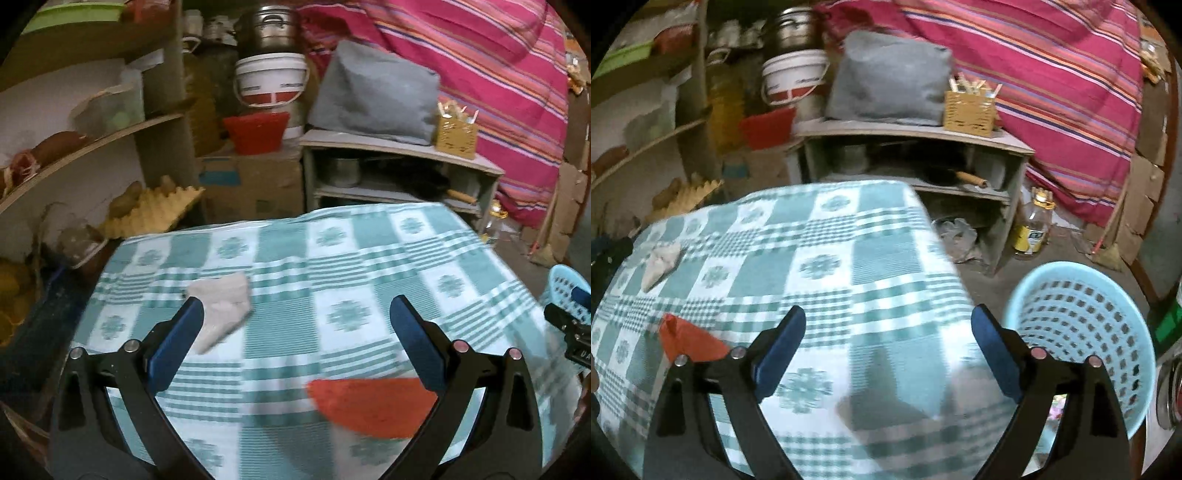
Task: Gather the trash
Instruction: 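Move both tools back over the table toward the beige pouch and orange bag, then grasp the beige cloth pouch with the left tool while the right tool grasps the orange bag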
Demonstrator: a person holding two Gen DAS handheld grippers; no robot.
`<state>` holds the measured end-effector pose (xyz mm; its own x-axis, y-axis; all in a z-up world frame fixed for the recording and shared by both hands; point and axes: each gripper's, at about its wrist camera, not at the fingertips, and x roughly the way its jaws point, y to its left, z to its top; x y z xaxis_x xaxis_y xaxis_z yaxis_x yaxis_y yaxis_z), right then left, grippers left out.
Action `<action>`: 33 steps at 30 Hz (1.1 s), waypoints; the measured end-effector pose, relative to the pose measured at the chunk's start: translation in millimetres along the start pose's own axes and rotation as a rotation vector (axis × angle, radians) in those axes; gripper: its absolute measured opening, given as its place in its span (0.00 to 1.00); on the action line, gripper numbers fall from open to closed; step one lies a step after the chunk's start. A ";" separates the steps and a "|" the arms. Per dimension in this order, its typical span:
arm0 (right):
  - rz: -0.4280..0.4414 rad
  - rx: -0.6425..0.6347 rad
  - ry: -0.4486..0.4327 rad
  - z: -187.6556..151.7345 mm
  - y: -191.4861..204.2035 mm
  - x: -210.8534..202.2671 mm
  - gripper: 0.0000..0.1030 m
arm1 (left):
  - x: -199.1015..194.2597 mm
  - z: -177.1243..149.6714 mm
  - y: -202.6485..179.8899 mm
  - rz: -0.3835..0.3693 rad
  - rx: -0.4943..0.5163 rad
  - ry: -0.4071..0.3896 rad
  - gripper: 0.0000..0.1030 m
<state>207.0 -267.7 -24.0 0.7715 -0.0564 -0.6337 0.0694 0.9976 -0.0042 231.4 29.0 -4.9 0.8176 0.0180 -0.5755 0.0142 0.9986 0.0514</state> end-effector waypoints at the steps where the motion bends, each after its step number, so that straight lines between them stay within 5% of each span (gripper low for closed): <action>1: 0.009 -0.002 0.006 -0.4 6.0 2.8 0.87 | 2.2 -2.9 6.9 0.011 0.003 0.003 0.95; 21: 0.168 -0.135 0.118 -19.6 118.6 35.3 0.87 | 28.7 -17.8 91.1 0.098 -0.092 0.061 0.95; 33: 0.095 -0.152 0.218 -41.2 140.8 43.3 0.87 | 23.2 -29.0 111.0 0.127 -0.079 0.066 0.95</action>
<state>224.1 -128.0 -83.9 0.6149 0.0311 -0.7880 -0.1049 0.9936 -0.0427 235.2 141.6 -36.2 0.7702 0.1449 -0.6212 -0.1340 0.9889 0.0645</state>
